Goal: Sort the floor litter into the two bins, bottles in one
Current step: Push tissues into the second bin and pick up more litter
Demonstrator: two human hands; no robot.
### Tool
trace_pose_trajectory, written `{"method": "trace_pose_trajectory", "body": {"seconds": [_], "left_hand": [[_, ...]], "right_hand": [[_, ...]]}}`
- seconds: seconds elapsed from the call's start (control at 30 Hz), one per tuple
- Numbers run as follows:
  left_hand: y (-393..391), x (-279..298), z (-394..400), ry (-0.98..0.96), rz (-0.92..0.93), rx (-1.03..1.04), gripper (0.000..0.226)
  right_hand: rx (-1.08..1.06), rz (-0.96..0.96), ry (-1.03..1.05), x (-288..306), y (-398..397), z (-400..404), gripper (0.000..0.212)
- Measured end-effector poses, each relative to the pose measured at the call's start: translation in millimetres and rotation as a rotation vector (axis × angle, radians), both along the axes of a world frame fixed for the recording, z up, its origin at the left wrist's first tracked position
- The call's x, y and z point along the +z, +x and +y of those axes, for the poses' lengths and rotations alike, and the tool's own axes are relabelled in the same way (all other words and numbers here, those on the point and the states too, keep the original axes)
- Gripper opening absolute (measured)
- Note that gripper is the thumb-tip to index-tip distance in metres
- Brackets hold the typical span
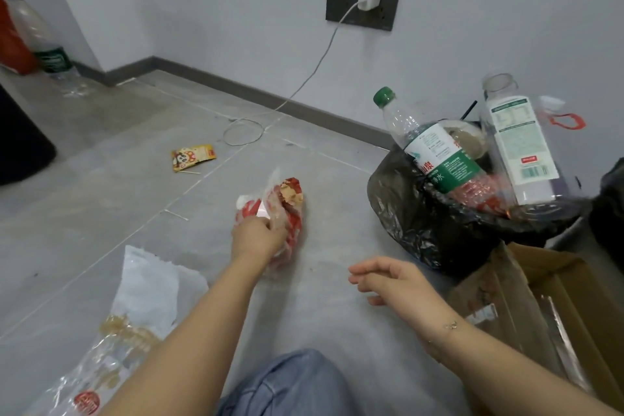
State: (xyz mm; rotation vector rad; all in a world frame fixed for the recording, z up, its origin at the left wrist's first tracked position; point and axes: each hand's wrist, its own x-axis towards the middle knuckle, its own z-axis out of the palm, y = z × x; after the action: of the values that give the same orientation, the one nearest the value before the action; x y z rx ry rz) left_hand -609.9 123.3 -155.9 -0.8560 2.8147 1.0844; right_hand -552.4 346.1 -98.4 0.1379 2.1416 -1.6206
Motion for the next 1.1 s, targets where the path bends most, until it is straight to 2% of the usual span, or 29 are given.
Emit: {"method": "trace_pose_trajectory", "body": {"seconds": [0.07, 0.1, 0.17, 0.2, 0.3, 0.43, 0.53, 0.63, 0.77, 0.9, 0.97, 1.1], "left_hand": [[23.2, 18.2, 11.5, 0.157, 0.2, 0.049, 0.046], [36.4, 24.2, 18.1, 0.238, 0.275, 0.047, 0.04], [62.7, 34.2, 32.8, 0.4, 0.312, 0.02, 0.015], [76.8, 38.0, 42.8, 0.504, 0.311, 0.022, 0.013], [109.4, 49.7, 72.4, 0.799, 0.369, -0.071, 0.038], [131.9, 70.9, 110.3, 0.987, 0.354, -0.298, 0.044], [142.0, 85.6, 132.3, 1.084, 0.309, -0.322, 0.046], [149.3, 95.9, 151.1, 1.079, 0.29, -0.357, 0.038], [144.6, 108.9, 180.2, 1.084, 0.36, -0.314, 0.032], [123.1, 138.4, 218.9, 1.089, 0.461, -0.4, 0.041], [107.5, 156.3, 245.1, 1.02, 0.497, -0.497, 0.042], [78.2, 183.2, 308.8, 0.712, 0.601, -0.762, 0.045]], "right_hand": [[-0.026, 0.021, -0.007, 5.0, 1.2, 3.2, 0.018], [-0.046, 0.035, -0.015, 7.2, 1.1, 4.9, 0.019], [-0.094, 0.067, -0.043, 14.6, 1.1, 9.2, 0.016], [-0.114, 0.082, -0.058, 20.3, 3.0, 13.3, 0.014], [-0.096, 0.104, -0.121, 34.8, 9.7, 25.1, 0.031], [-0.069, 0.09, -0.236, 54.5, 29.0, 44.4, 0.037], [-0.108, 0.165, -0.208, 68.9, 40.9, 66.5, 0.034], [-0.139, 0.256, -0.176, 81.7, 49.4, 88.7, 0.03], [-0.223, 0.426, -0.106, 96.6, 56.7, 113.4, 0.026], [-0.407, 0.567, -0.149, 132.8, 51.7, 151.4, 0.021], [-0.51, 0.624, -0.168, 149.4, 43.6, 182.2, 0.023], [-0.738, 0.63, -0.223, 165.3, 20.4, 248.7, 0.026]]}}
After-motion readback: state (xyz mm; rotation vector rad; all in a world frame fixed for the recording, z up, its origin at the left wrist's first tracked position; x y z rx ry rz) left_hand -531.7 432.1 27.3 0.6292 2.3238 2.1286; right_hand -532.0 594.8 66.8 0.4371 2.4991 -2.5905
